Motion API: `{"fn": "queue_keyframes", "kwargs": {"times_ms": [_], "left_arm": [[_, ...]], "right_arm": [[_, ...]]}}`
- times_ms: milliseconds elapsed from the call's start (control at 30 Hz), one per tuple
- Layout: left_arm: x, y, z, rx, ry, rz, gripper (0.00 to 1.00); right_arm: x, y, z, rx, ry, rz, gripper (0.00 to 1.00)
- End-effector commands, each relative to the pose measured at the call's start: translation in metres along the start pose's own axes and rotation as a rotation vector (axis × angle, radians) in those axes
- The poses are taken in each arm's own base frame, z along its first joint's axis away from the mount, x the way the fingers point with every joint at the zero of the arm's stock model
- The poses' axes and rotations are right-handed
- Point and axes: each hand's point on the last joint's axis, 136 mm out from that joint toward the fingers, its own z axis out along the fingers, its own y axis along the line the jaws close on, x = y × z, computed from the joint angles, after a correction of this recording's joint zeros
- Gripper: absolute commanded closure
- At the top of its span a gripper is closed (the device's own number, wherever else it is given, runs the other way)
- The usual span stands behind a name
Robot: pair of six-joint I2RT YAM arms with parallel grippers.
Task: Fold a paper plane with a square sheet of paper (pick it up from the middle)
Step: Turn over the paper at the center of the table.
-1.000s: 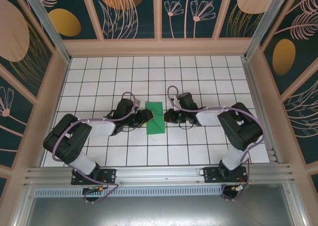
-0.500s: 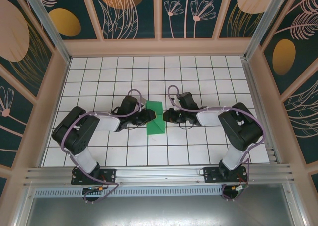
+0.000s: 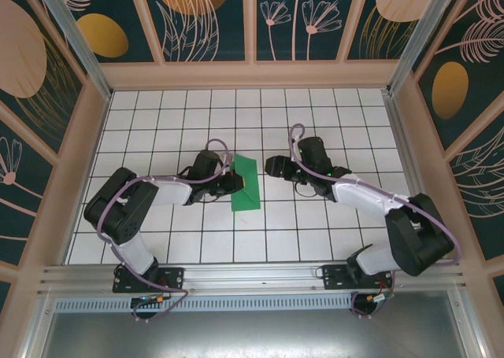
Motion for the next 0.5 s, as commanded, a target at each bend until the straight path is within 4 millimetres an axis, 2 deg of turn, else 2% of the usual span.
{"fn": "queue_keyframes", "kwargs": {"times_ms": [0, 100, 300, 467], "left_arm": [[-0.017, -0.011, -0.019, -0.067, -0.055, 0.087, 0.95], [-0.026, -0.013, -0.039, -0.162, -0.069, 0.116, 0.95], [-0.052, -0.010, -0.091, -0.426, -0.115, 0.189, 0.95], [-0.078, -0.011, -0.132, -0.601, -0.207, 0.227, 0.95]], "right_arm": [[-0.007, -0.018, -0.019, 0.115, -0.066, 0.009, 0.21], [-0.023, -0.027, -0.039, 0.153, -0.148, 0.027, 0.01], [-0.035, -0.037, -0.064, 0.171, -0.227, 0.069, 0.01], [-0.034, -0.049, -0.070, 0.203, -0.217, 0.094, 0.01]]}}
